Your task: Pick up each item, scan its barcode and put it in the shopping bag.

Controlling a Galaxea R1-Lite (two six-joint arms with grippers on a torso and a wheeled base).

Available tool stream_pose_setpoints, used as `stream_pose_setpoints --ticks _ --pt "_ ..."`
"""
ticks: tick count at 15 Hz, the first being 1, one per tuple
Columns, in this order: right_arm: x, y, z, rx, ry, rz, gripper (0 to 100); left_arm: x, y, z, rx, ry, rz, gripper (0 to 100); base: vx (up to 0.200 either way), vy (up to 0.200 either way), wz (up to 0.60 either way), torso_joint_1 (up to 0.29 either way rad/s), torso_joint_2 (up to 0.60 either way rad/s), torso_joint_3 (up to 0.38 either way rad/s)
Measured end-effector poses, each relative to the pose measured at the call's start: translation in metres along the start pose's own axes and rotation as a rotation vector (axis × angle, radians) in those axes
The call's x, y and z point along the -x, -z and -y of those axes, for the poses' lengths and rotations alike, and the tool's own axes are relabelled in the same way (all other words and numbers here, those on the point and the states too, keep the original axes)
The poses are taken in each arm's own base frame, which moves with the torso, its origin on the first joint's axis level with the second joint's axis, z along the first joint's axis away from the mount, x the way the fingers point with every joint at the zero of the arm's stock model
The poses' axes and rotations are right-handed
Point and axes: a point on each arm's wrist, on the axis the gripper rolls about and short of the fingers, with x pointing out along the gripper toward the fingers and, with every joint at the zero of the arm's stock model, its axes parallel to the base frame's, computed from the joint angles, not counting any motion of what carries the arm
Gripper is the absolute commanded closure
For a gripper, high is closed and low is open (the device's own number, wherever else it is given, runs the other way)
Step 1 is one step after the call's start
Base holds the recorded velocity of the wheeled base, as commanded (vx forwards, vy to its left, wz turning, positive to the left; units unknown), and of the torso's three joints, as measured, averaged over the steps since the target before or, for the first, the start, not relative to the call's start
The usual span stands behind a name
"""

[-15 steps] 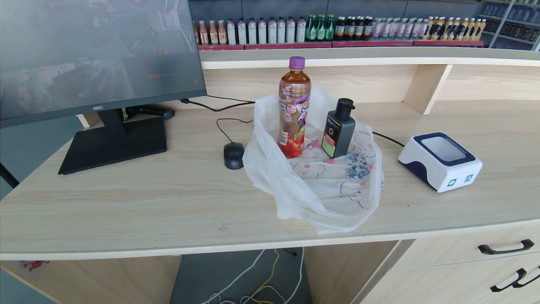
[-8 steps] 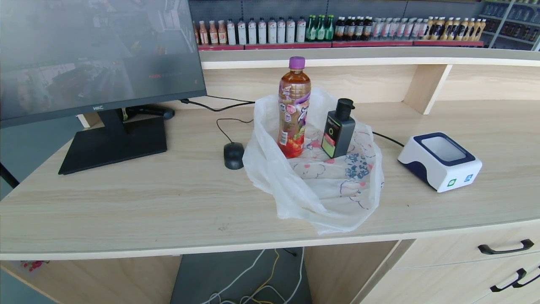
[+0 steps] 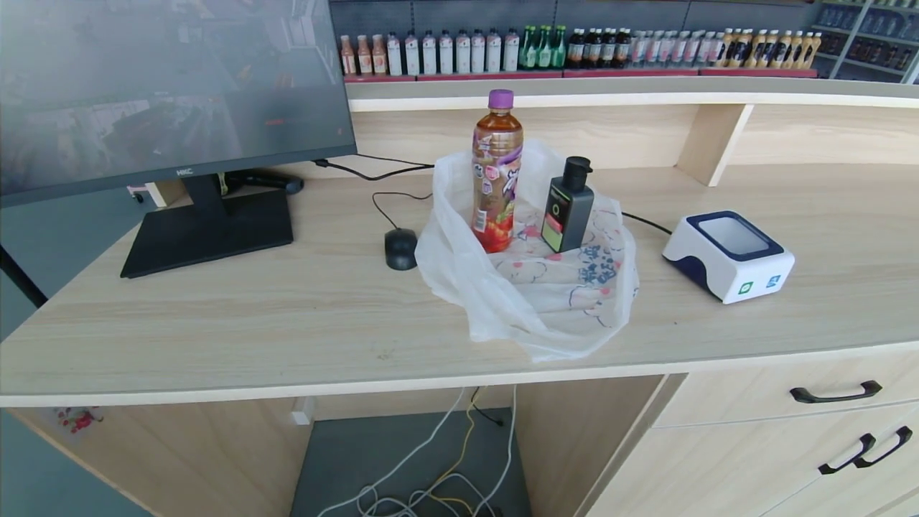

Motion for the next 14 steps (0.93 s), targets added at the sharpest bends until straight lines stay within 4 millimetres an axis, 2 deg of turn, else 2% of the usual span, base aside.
stream_pose_setpoints --ticks 3,14 --pt "0.0000 0.0000 0.0000 0.000 0.001 0.000 0 0.0000 0.0000 0.0000 0.000 0.000 0.000 0 0.000 0.000 0.00 0.000 0.00 0.000" --pt "0.0000 -0.0001 0.0000 -0.001 0.000 0.000 0 0.0000 0.0000 0.0000 0.004 0.000 0.000 0 0.000 -0.200 0.00 0.007 0.00 0.001"
